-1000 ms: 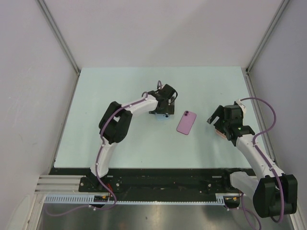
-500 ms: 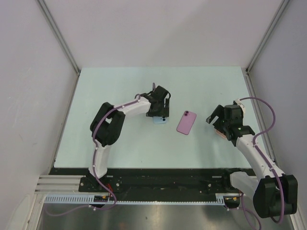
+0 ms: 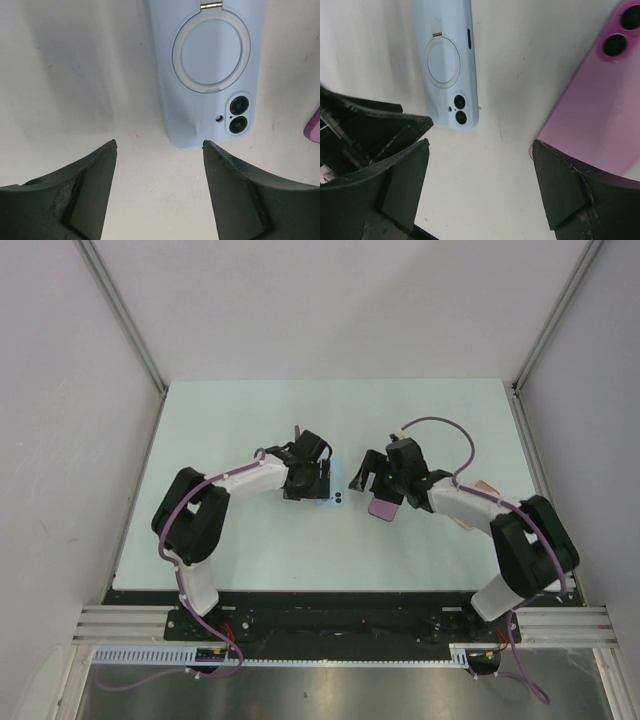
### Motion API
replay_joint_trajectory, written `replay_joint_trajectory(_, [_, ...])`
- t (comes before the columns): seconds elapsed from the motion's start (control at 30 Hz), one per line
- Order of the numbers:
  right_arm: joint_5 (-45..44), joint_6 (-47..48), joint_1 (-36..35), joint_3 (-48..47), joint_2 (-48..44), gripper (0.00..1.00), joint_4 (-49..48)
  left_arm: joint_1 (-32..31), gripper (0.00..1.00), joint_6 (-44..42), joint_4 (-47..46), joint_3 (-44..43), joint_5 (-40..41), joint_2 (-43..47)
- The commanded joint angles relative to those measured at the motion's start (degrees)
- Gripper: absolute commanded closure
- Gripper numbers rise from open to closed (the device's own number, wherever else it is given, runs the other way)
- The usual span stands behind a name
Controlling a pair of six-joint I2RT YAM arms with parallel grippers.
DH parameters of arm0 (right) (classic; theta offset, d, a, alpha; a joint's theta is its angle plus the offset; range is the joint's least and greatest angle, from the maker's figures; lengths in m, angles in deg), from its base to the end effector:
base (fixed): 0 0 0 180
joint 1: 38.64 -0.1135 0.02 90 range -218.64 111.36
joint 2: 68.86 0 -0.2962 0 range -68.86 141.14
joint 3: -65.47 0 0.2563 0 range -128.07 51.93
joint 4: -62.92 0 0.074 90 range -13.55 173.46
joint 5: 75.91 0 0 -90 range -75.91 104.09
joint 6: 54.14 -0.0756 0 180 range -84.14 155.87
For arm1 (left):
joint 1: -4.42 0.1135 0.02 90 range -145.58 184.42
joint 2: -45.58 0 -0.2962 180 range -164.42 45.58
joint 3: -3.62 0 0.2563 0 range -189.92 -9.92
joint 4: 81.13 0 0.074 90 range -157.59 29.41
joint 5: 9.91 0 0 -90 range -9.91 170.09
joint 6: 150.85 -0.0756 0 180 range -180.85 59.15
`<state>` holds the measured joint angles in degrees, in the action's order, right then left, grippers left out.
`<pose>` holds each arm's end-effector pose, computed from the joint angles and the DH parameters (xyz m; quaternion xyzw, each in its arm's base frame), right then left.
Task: Take the phone out of the phone case
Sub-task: Move the phone to the center of the board.
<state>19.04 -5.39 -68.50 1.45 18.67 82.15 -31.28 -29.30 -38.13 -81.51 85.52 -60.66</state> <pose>0.3020 0.1809 0.2058 0.0736 0.9125 0.2650 0.3028 0.3348 -0.2318 0.1713 0.0246 0.9732 -0.0855 0.2119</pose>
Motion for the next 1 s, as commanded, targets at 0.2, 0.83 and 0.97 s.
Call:
replay_joint_trajectory(0.2, [4.5, -2.3, 1.4, -4.8, 14.3, 0.13, -3.4, 1.8, 0.24, 0.9, 0.2, 1.1, 0.0, 4.3])
replay_joint_trajectory(0.83, [-1.0, 3.8, 6.3, -3.7, -0.4, 0.13, 6.4, -2.2, 0.00, 7.1, -2.5, -3.8, -0.2, -3.9])
replay_joint_trajectory(0.97, [-1.6, 3.8, 5.9, -3.7, -2.3, 0.13, 8.7, -3.6, 0.00, 7.8, -2.3, -6.9, 2.6, -6.8])
